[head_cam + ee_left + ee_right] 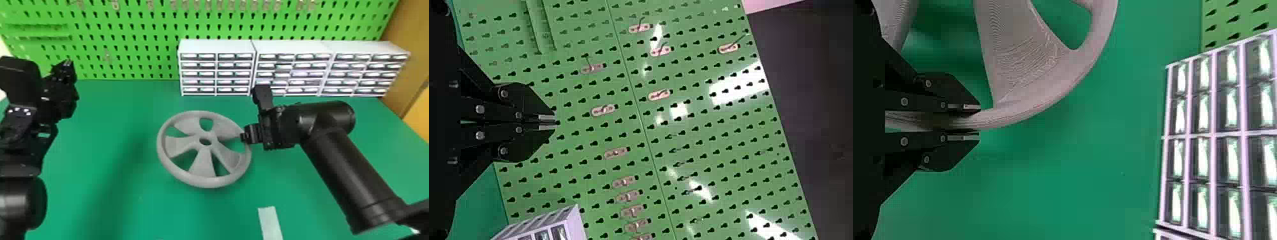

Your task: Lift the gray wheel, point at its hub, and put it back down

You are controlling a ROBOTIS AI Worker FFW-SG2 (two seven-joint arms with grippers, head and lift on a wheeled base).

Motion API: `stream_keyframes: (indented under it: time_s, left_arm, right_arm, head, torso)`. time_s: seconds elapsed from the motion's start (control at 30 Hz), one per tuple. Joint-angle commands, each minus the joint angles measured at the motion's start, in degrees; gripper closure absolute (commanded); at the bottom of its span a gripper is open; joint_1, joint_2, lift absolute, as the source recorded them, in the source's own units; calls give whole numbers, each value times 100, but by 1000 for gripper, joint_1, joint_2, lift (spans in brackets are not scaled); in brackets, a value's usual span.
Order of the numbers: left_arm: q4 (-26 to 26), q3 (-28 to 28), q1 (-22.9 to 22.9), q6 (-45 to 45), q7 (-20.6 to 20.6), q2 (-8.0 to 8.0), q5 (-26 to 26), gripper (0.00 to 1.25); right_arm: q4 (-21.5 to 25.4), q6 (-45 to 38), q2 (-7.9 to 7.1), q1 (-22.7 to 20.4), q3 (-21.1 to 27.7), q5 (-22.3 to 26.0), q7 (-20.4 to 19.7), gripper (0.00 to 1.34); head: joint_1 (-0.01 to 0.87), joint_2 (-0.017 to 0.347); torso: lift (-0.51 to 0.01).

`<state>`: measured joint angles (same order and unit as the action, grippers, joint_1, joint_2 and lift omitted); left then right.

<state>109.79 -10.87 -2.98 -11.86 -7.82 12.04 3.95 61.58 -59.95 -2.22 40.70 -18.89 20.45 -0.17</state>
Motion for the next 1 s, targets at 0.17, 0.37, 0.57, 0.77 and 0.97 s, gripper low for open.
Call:
stream_keyframes:
  time_s: [0.17,0.37,0.57,0.77,0.97]
  left_arm:
    - [-1,23,-1,0,0,-9,-9,1222]
    - [-1,32,-1,9,0,-9,-17,1222]
    - [-10,50,-1,9,0,-18,-35,1222]
    - [-10,67,-1,9,0,-26,-44,1222]
    - [-10,76,-1,9,0,-26,-44,1222]
  right_arm:
    - [-181,-43,20,60,-202,-305,-1,1315]
    - [-225,-43,28,69,-290,-525,-1,1314]
    - [-278,-52,28,87,-308,-648,-1,1314]
    - [-313,-43,28,87,-299,-700,-1,1314]
    - [-410,1,28,78,-317,-709,-1,1314]
  head:
    - [692,48]
    - [692,48]
    - [692,48]
    - [692,48]
    - [692,48]
  torso:
    - [-88]
    - [-88]
    - [-88]
    - [-88]
    - [-88]
